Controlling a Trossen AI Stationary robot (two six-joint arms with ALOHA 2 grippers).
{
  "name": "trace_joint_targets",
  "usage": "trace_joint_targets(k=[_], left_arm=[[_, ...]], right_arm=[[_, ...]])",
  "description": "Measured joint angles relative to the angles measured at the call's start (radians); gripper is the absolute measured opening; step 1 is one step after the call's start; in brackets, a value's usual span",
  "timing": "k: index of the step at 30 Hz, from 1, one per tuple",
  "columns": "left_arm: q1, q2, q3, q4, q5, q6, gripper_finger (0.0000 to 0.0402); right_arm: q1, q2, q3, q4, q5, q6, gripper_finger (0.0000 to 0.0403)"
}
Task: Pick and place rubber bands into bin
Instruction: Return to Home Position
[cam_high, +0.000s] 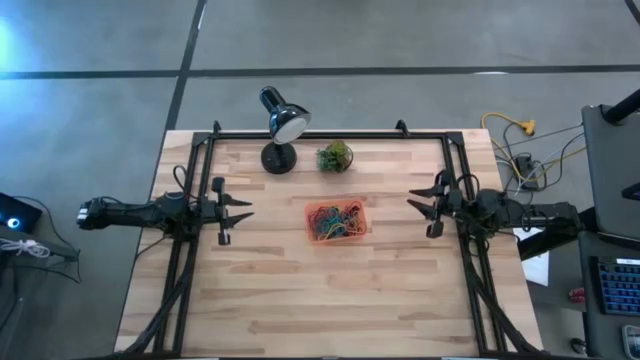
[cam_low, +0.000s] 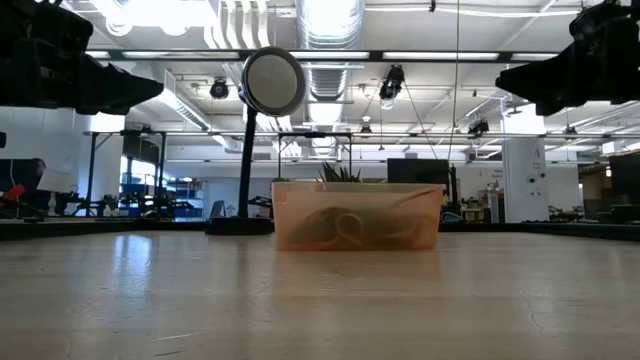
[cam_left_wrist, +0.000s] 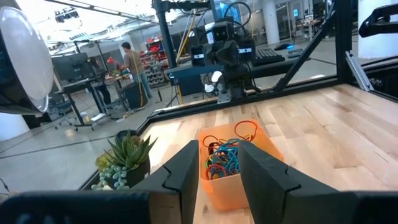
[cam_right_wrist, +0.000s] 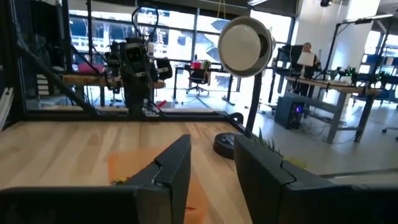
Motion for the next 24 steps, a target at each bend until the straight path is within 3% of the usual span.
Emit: trace_joint_targets(k=[24], left_arm=[[0.000, 0.001, 0.000, 0.000, 0.000, 0.000, 0.0098]], right_arm=[[0.000, 0.001, 0.016, -0.112, -0.038, 0.080, 0.0114]])
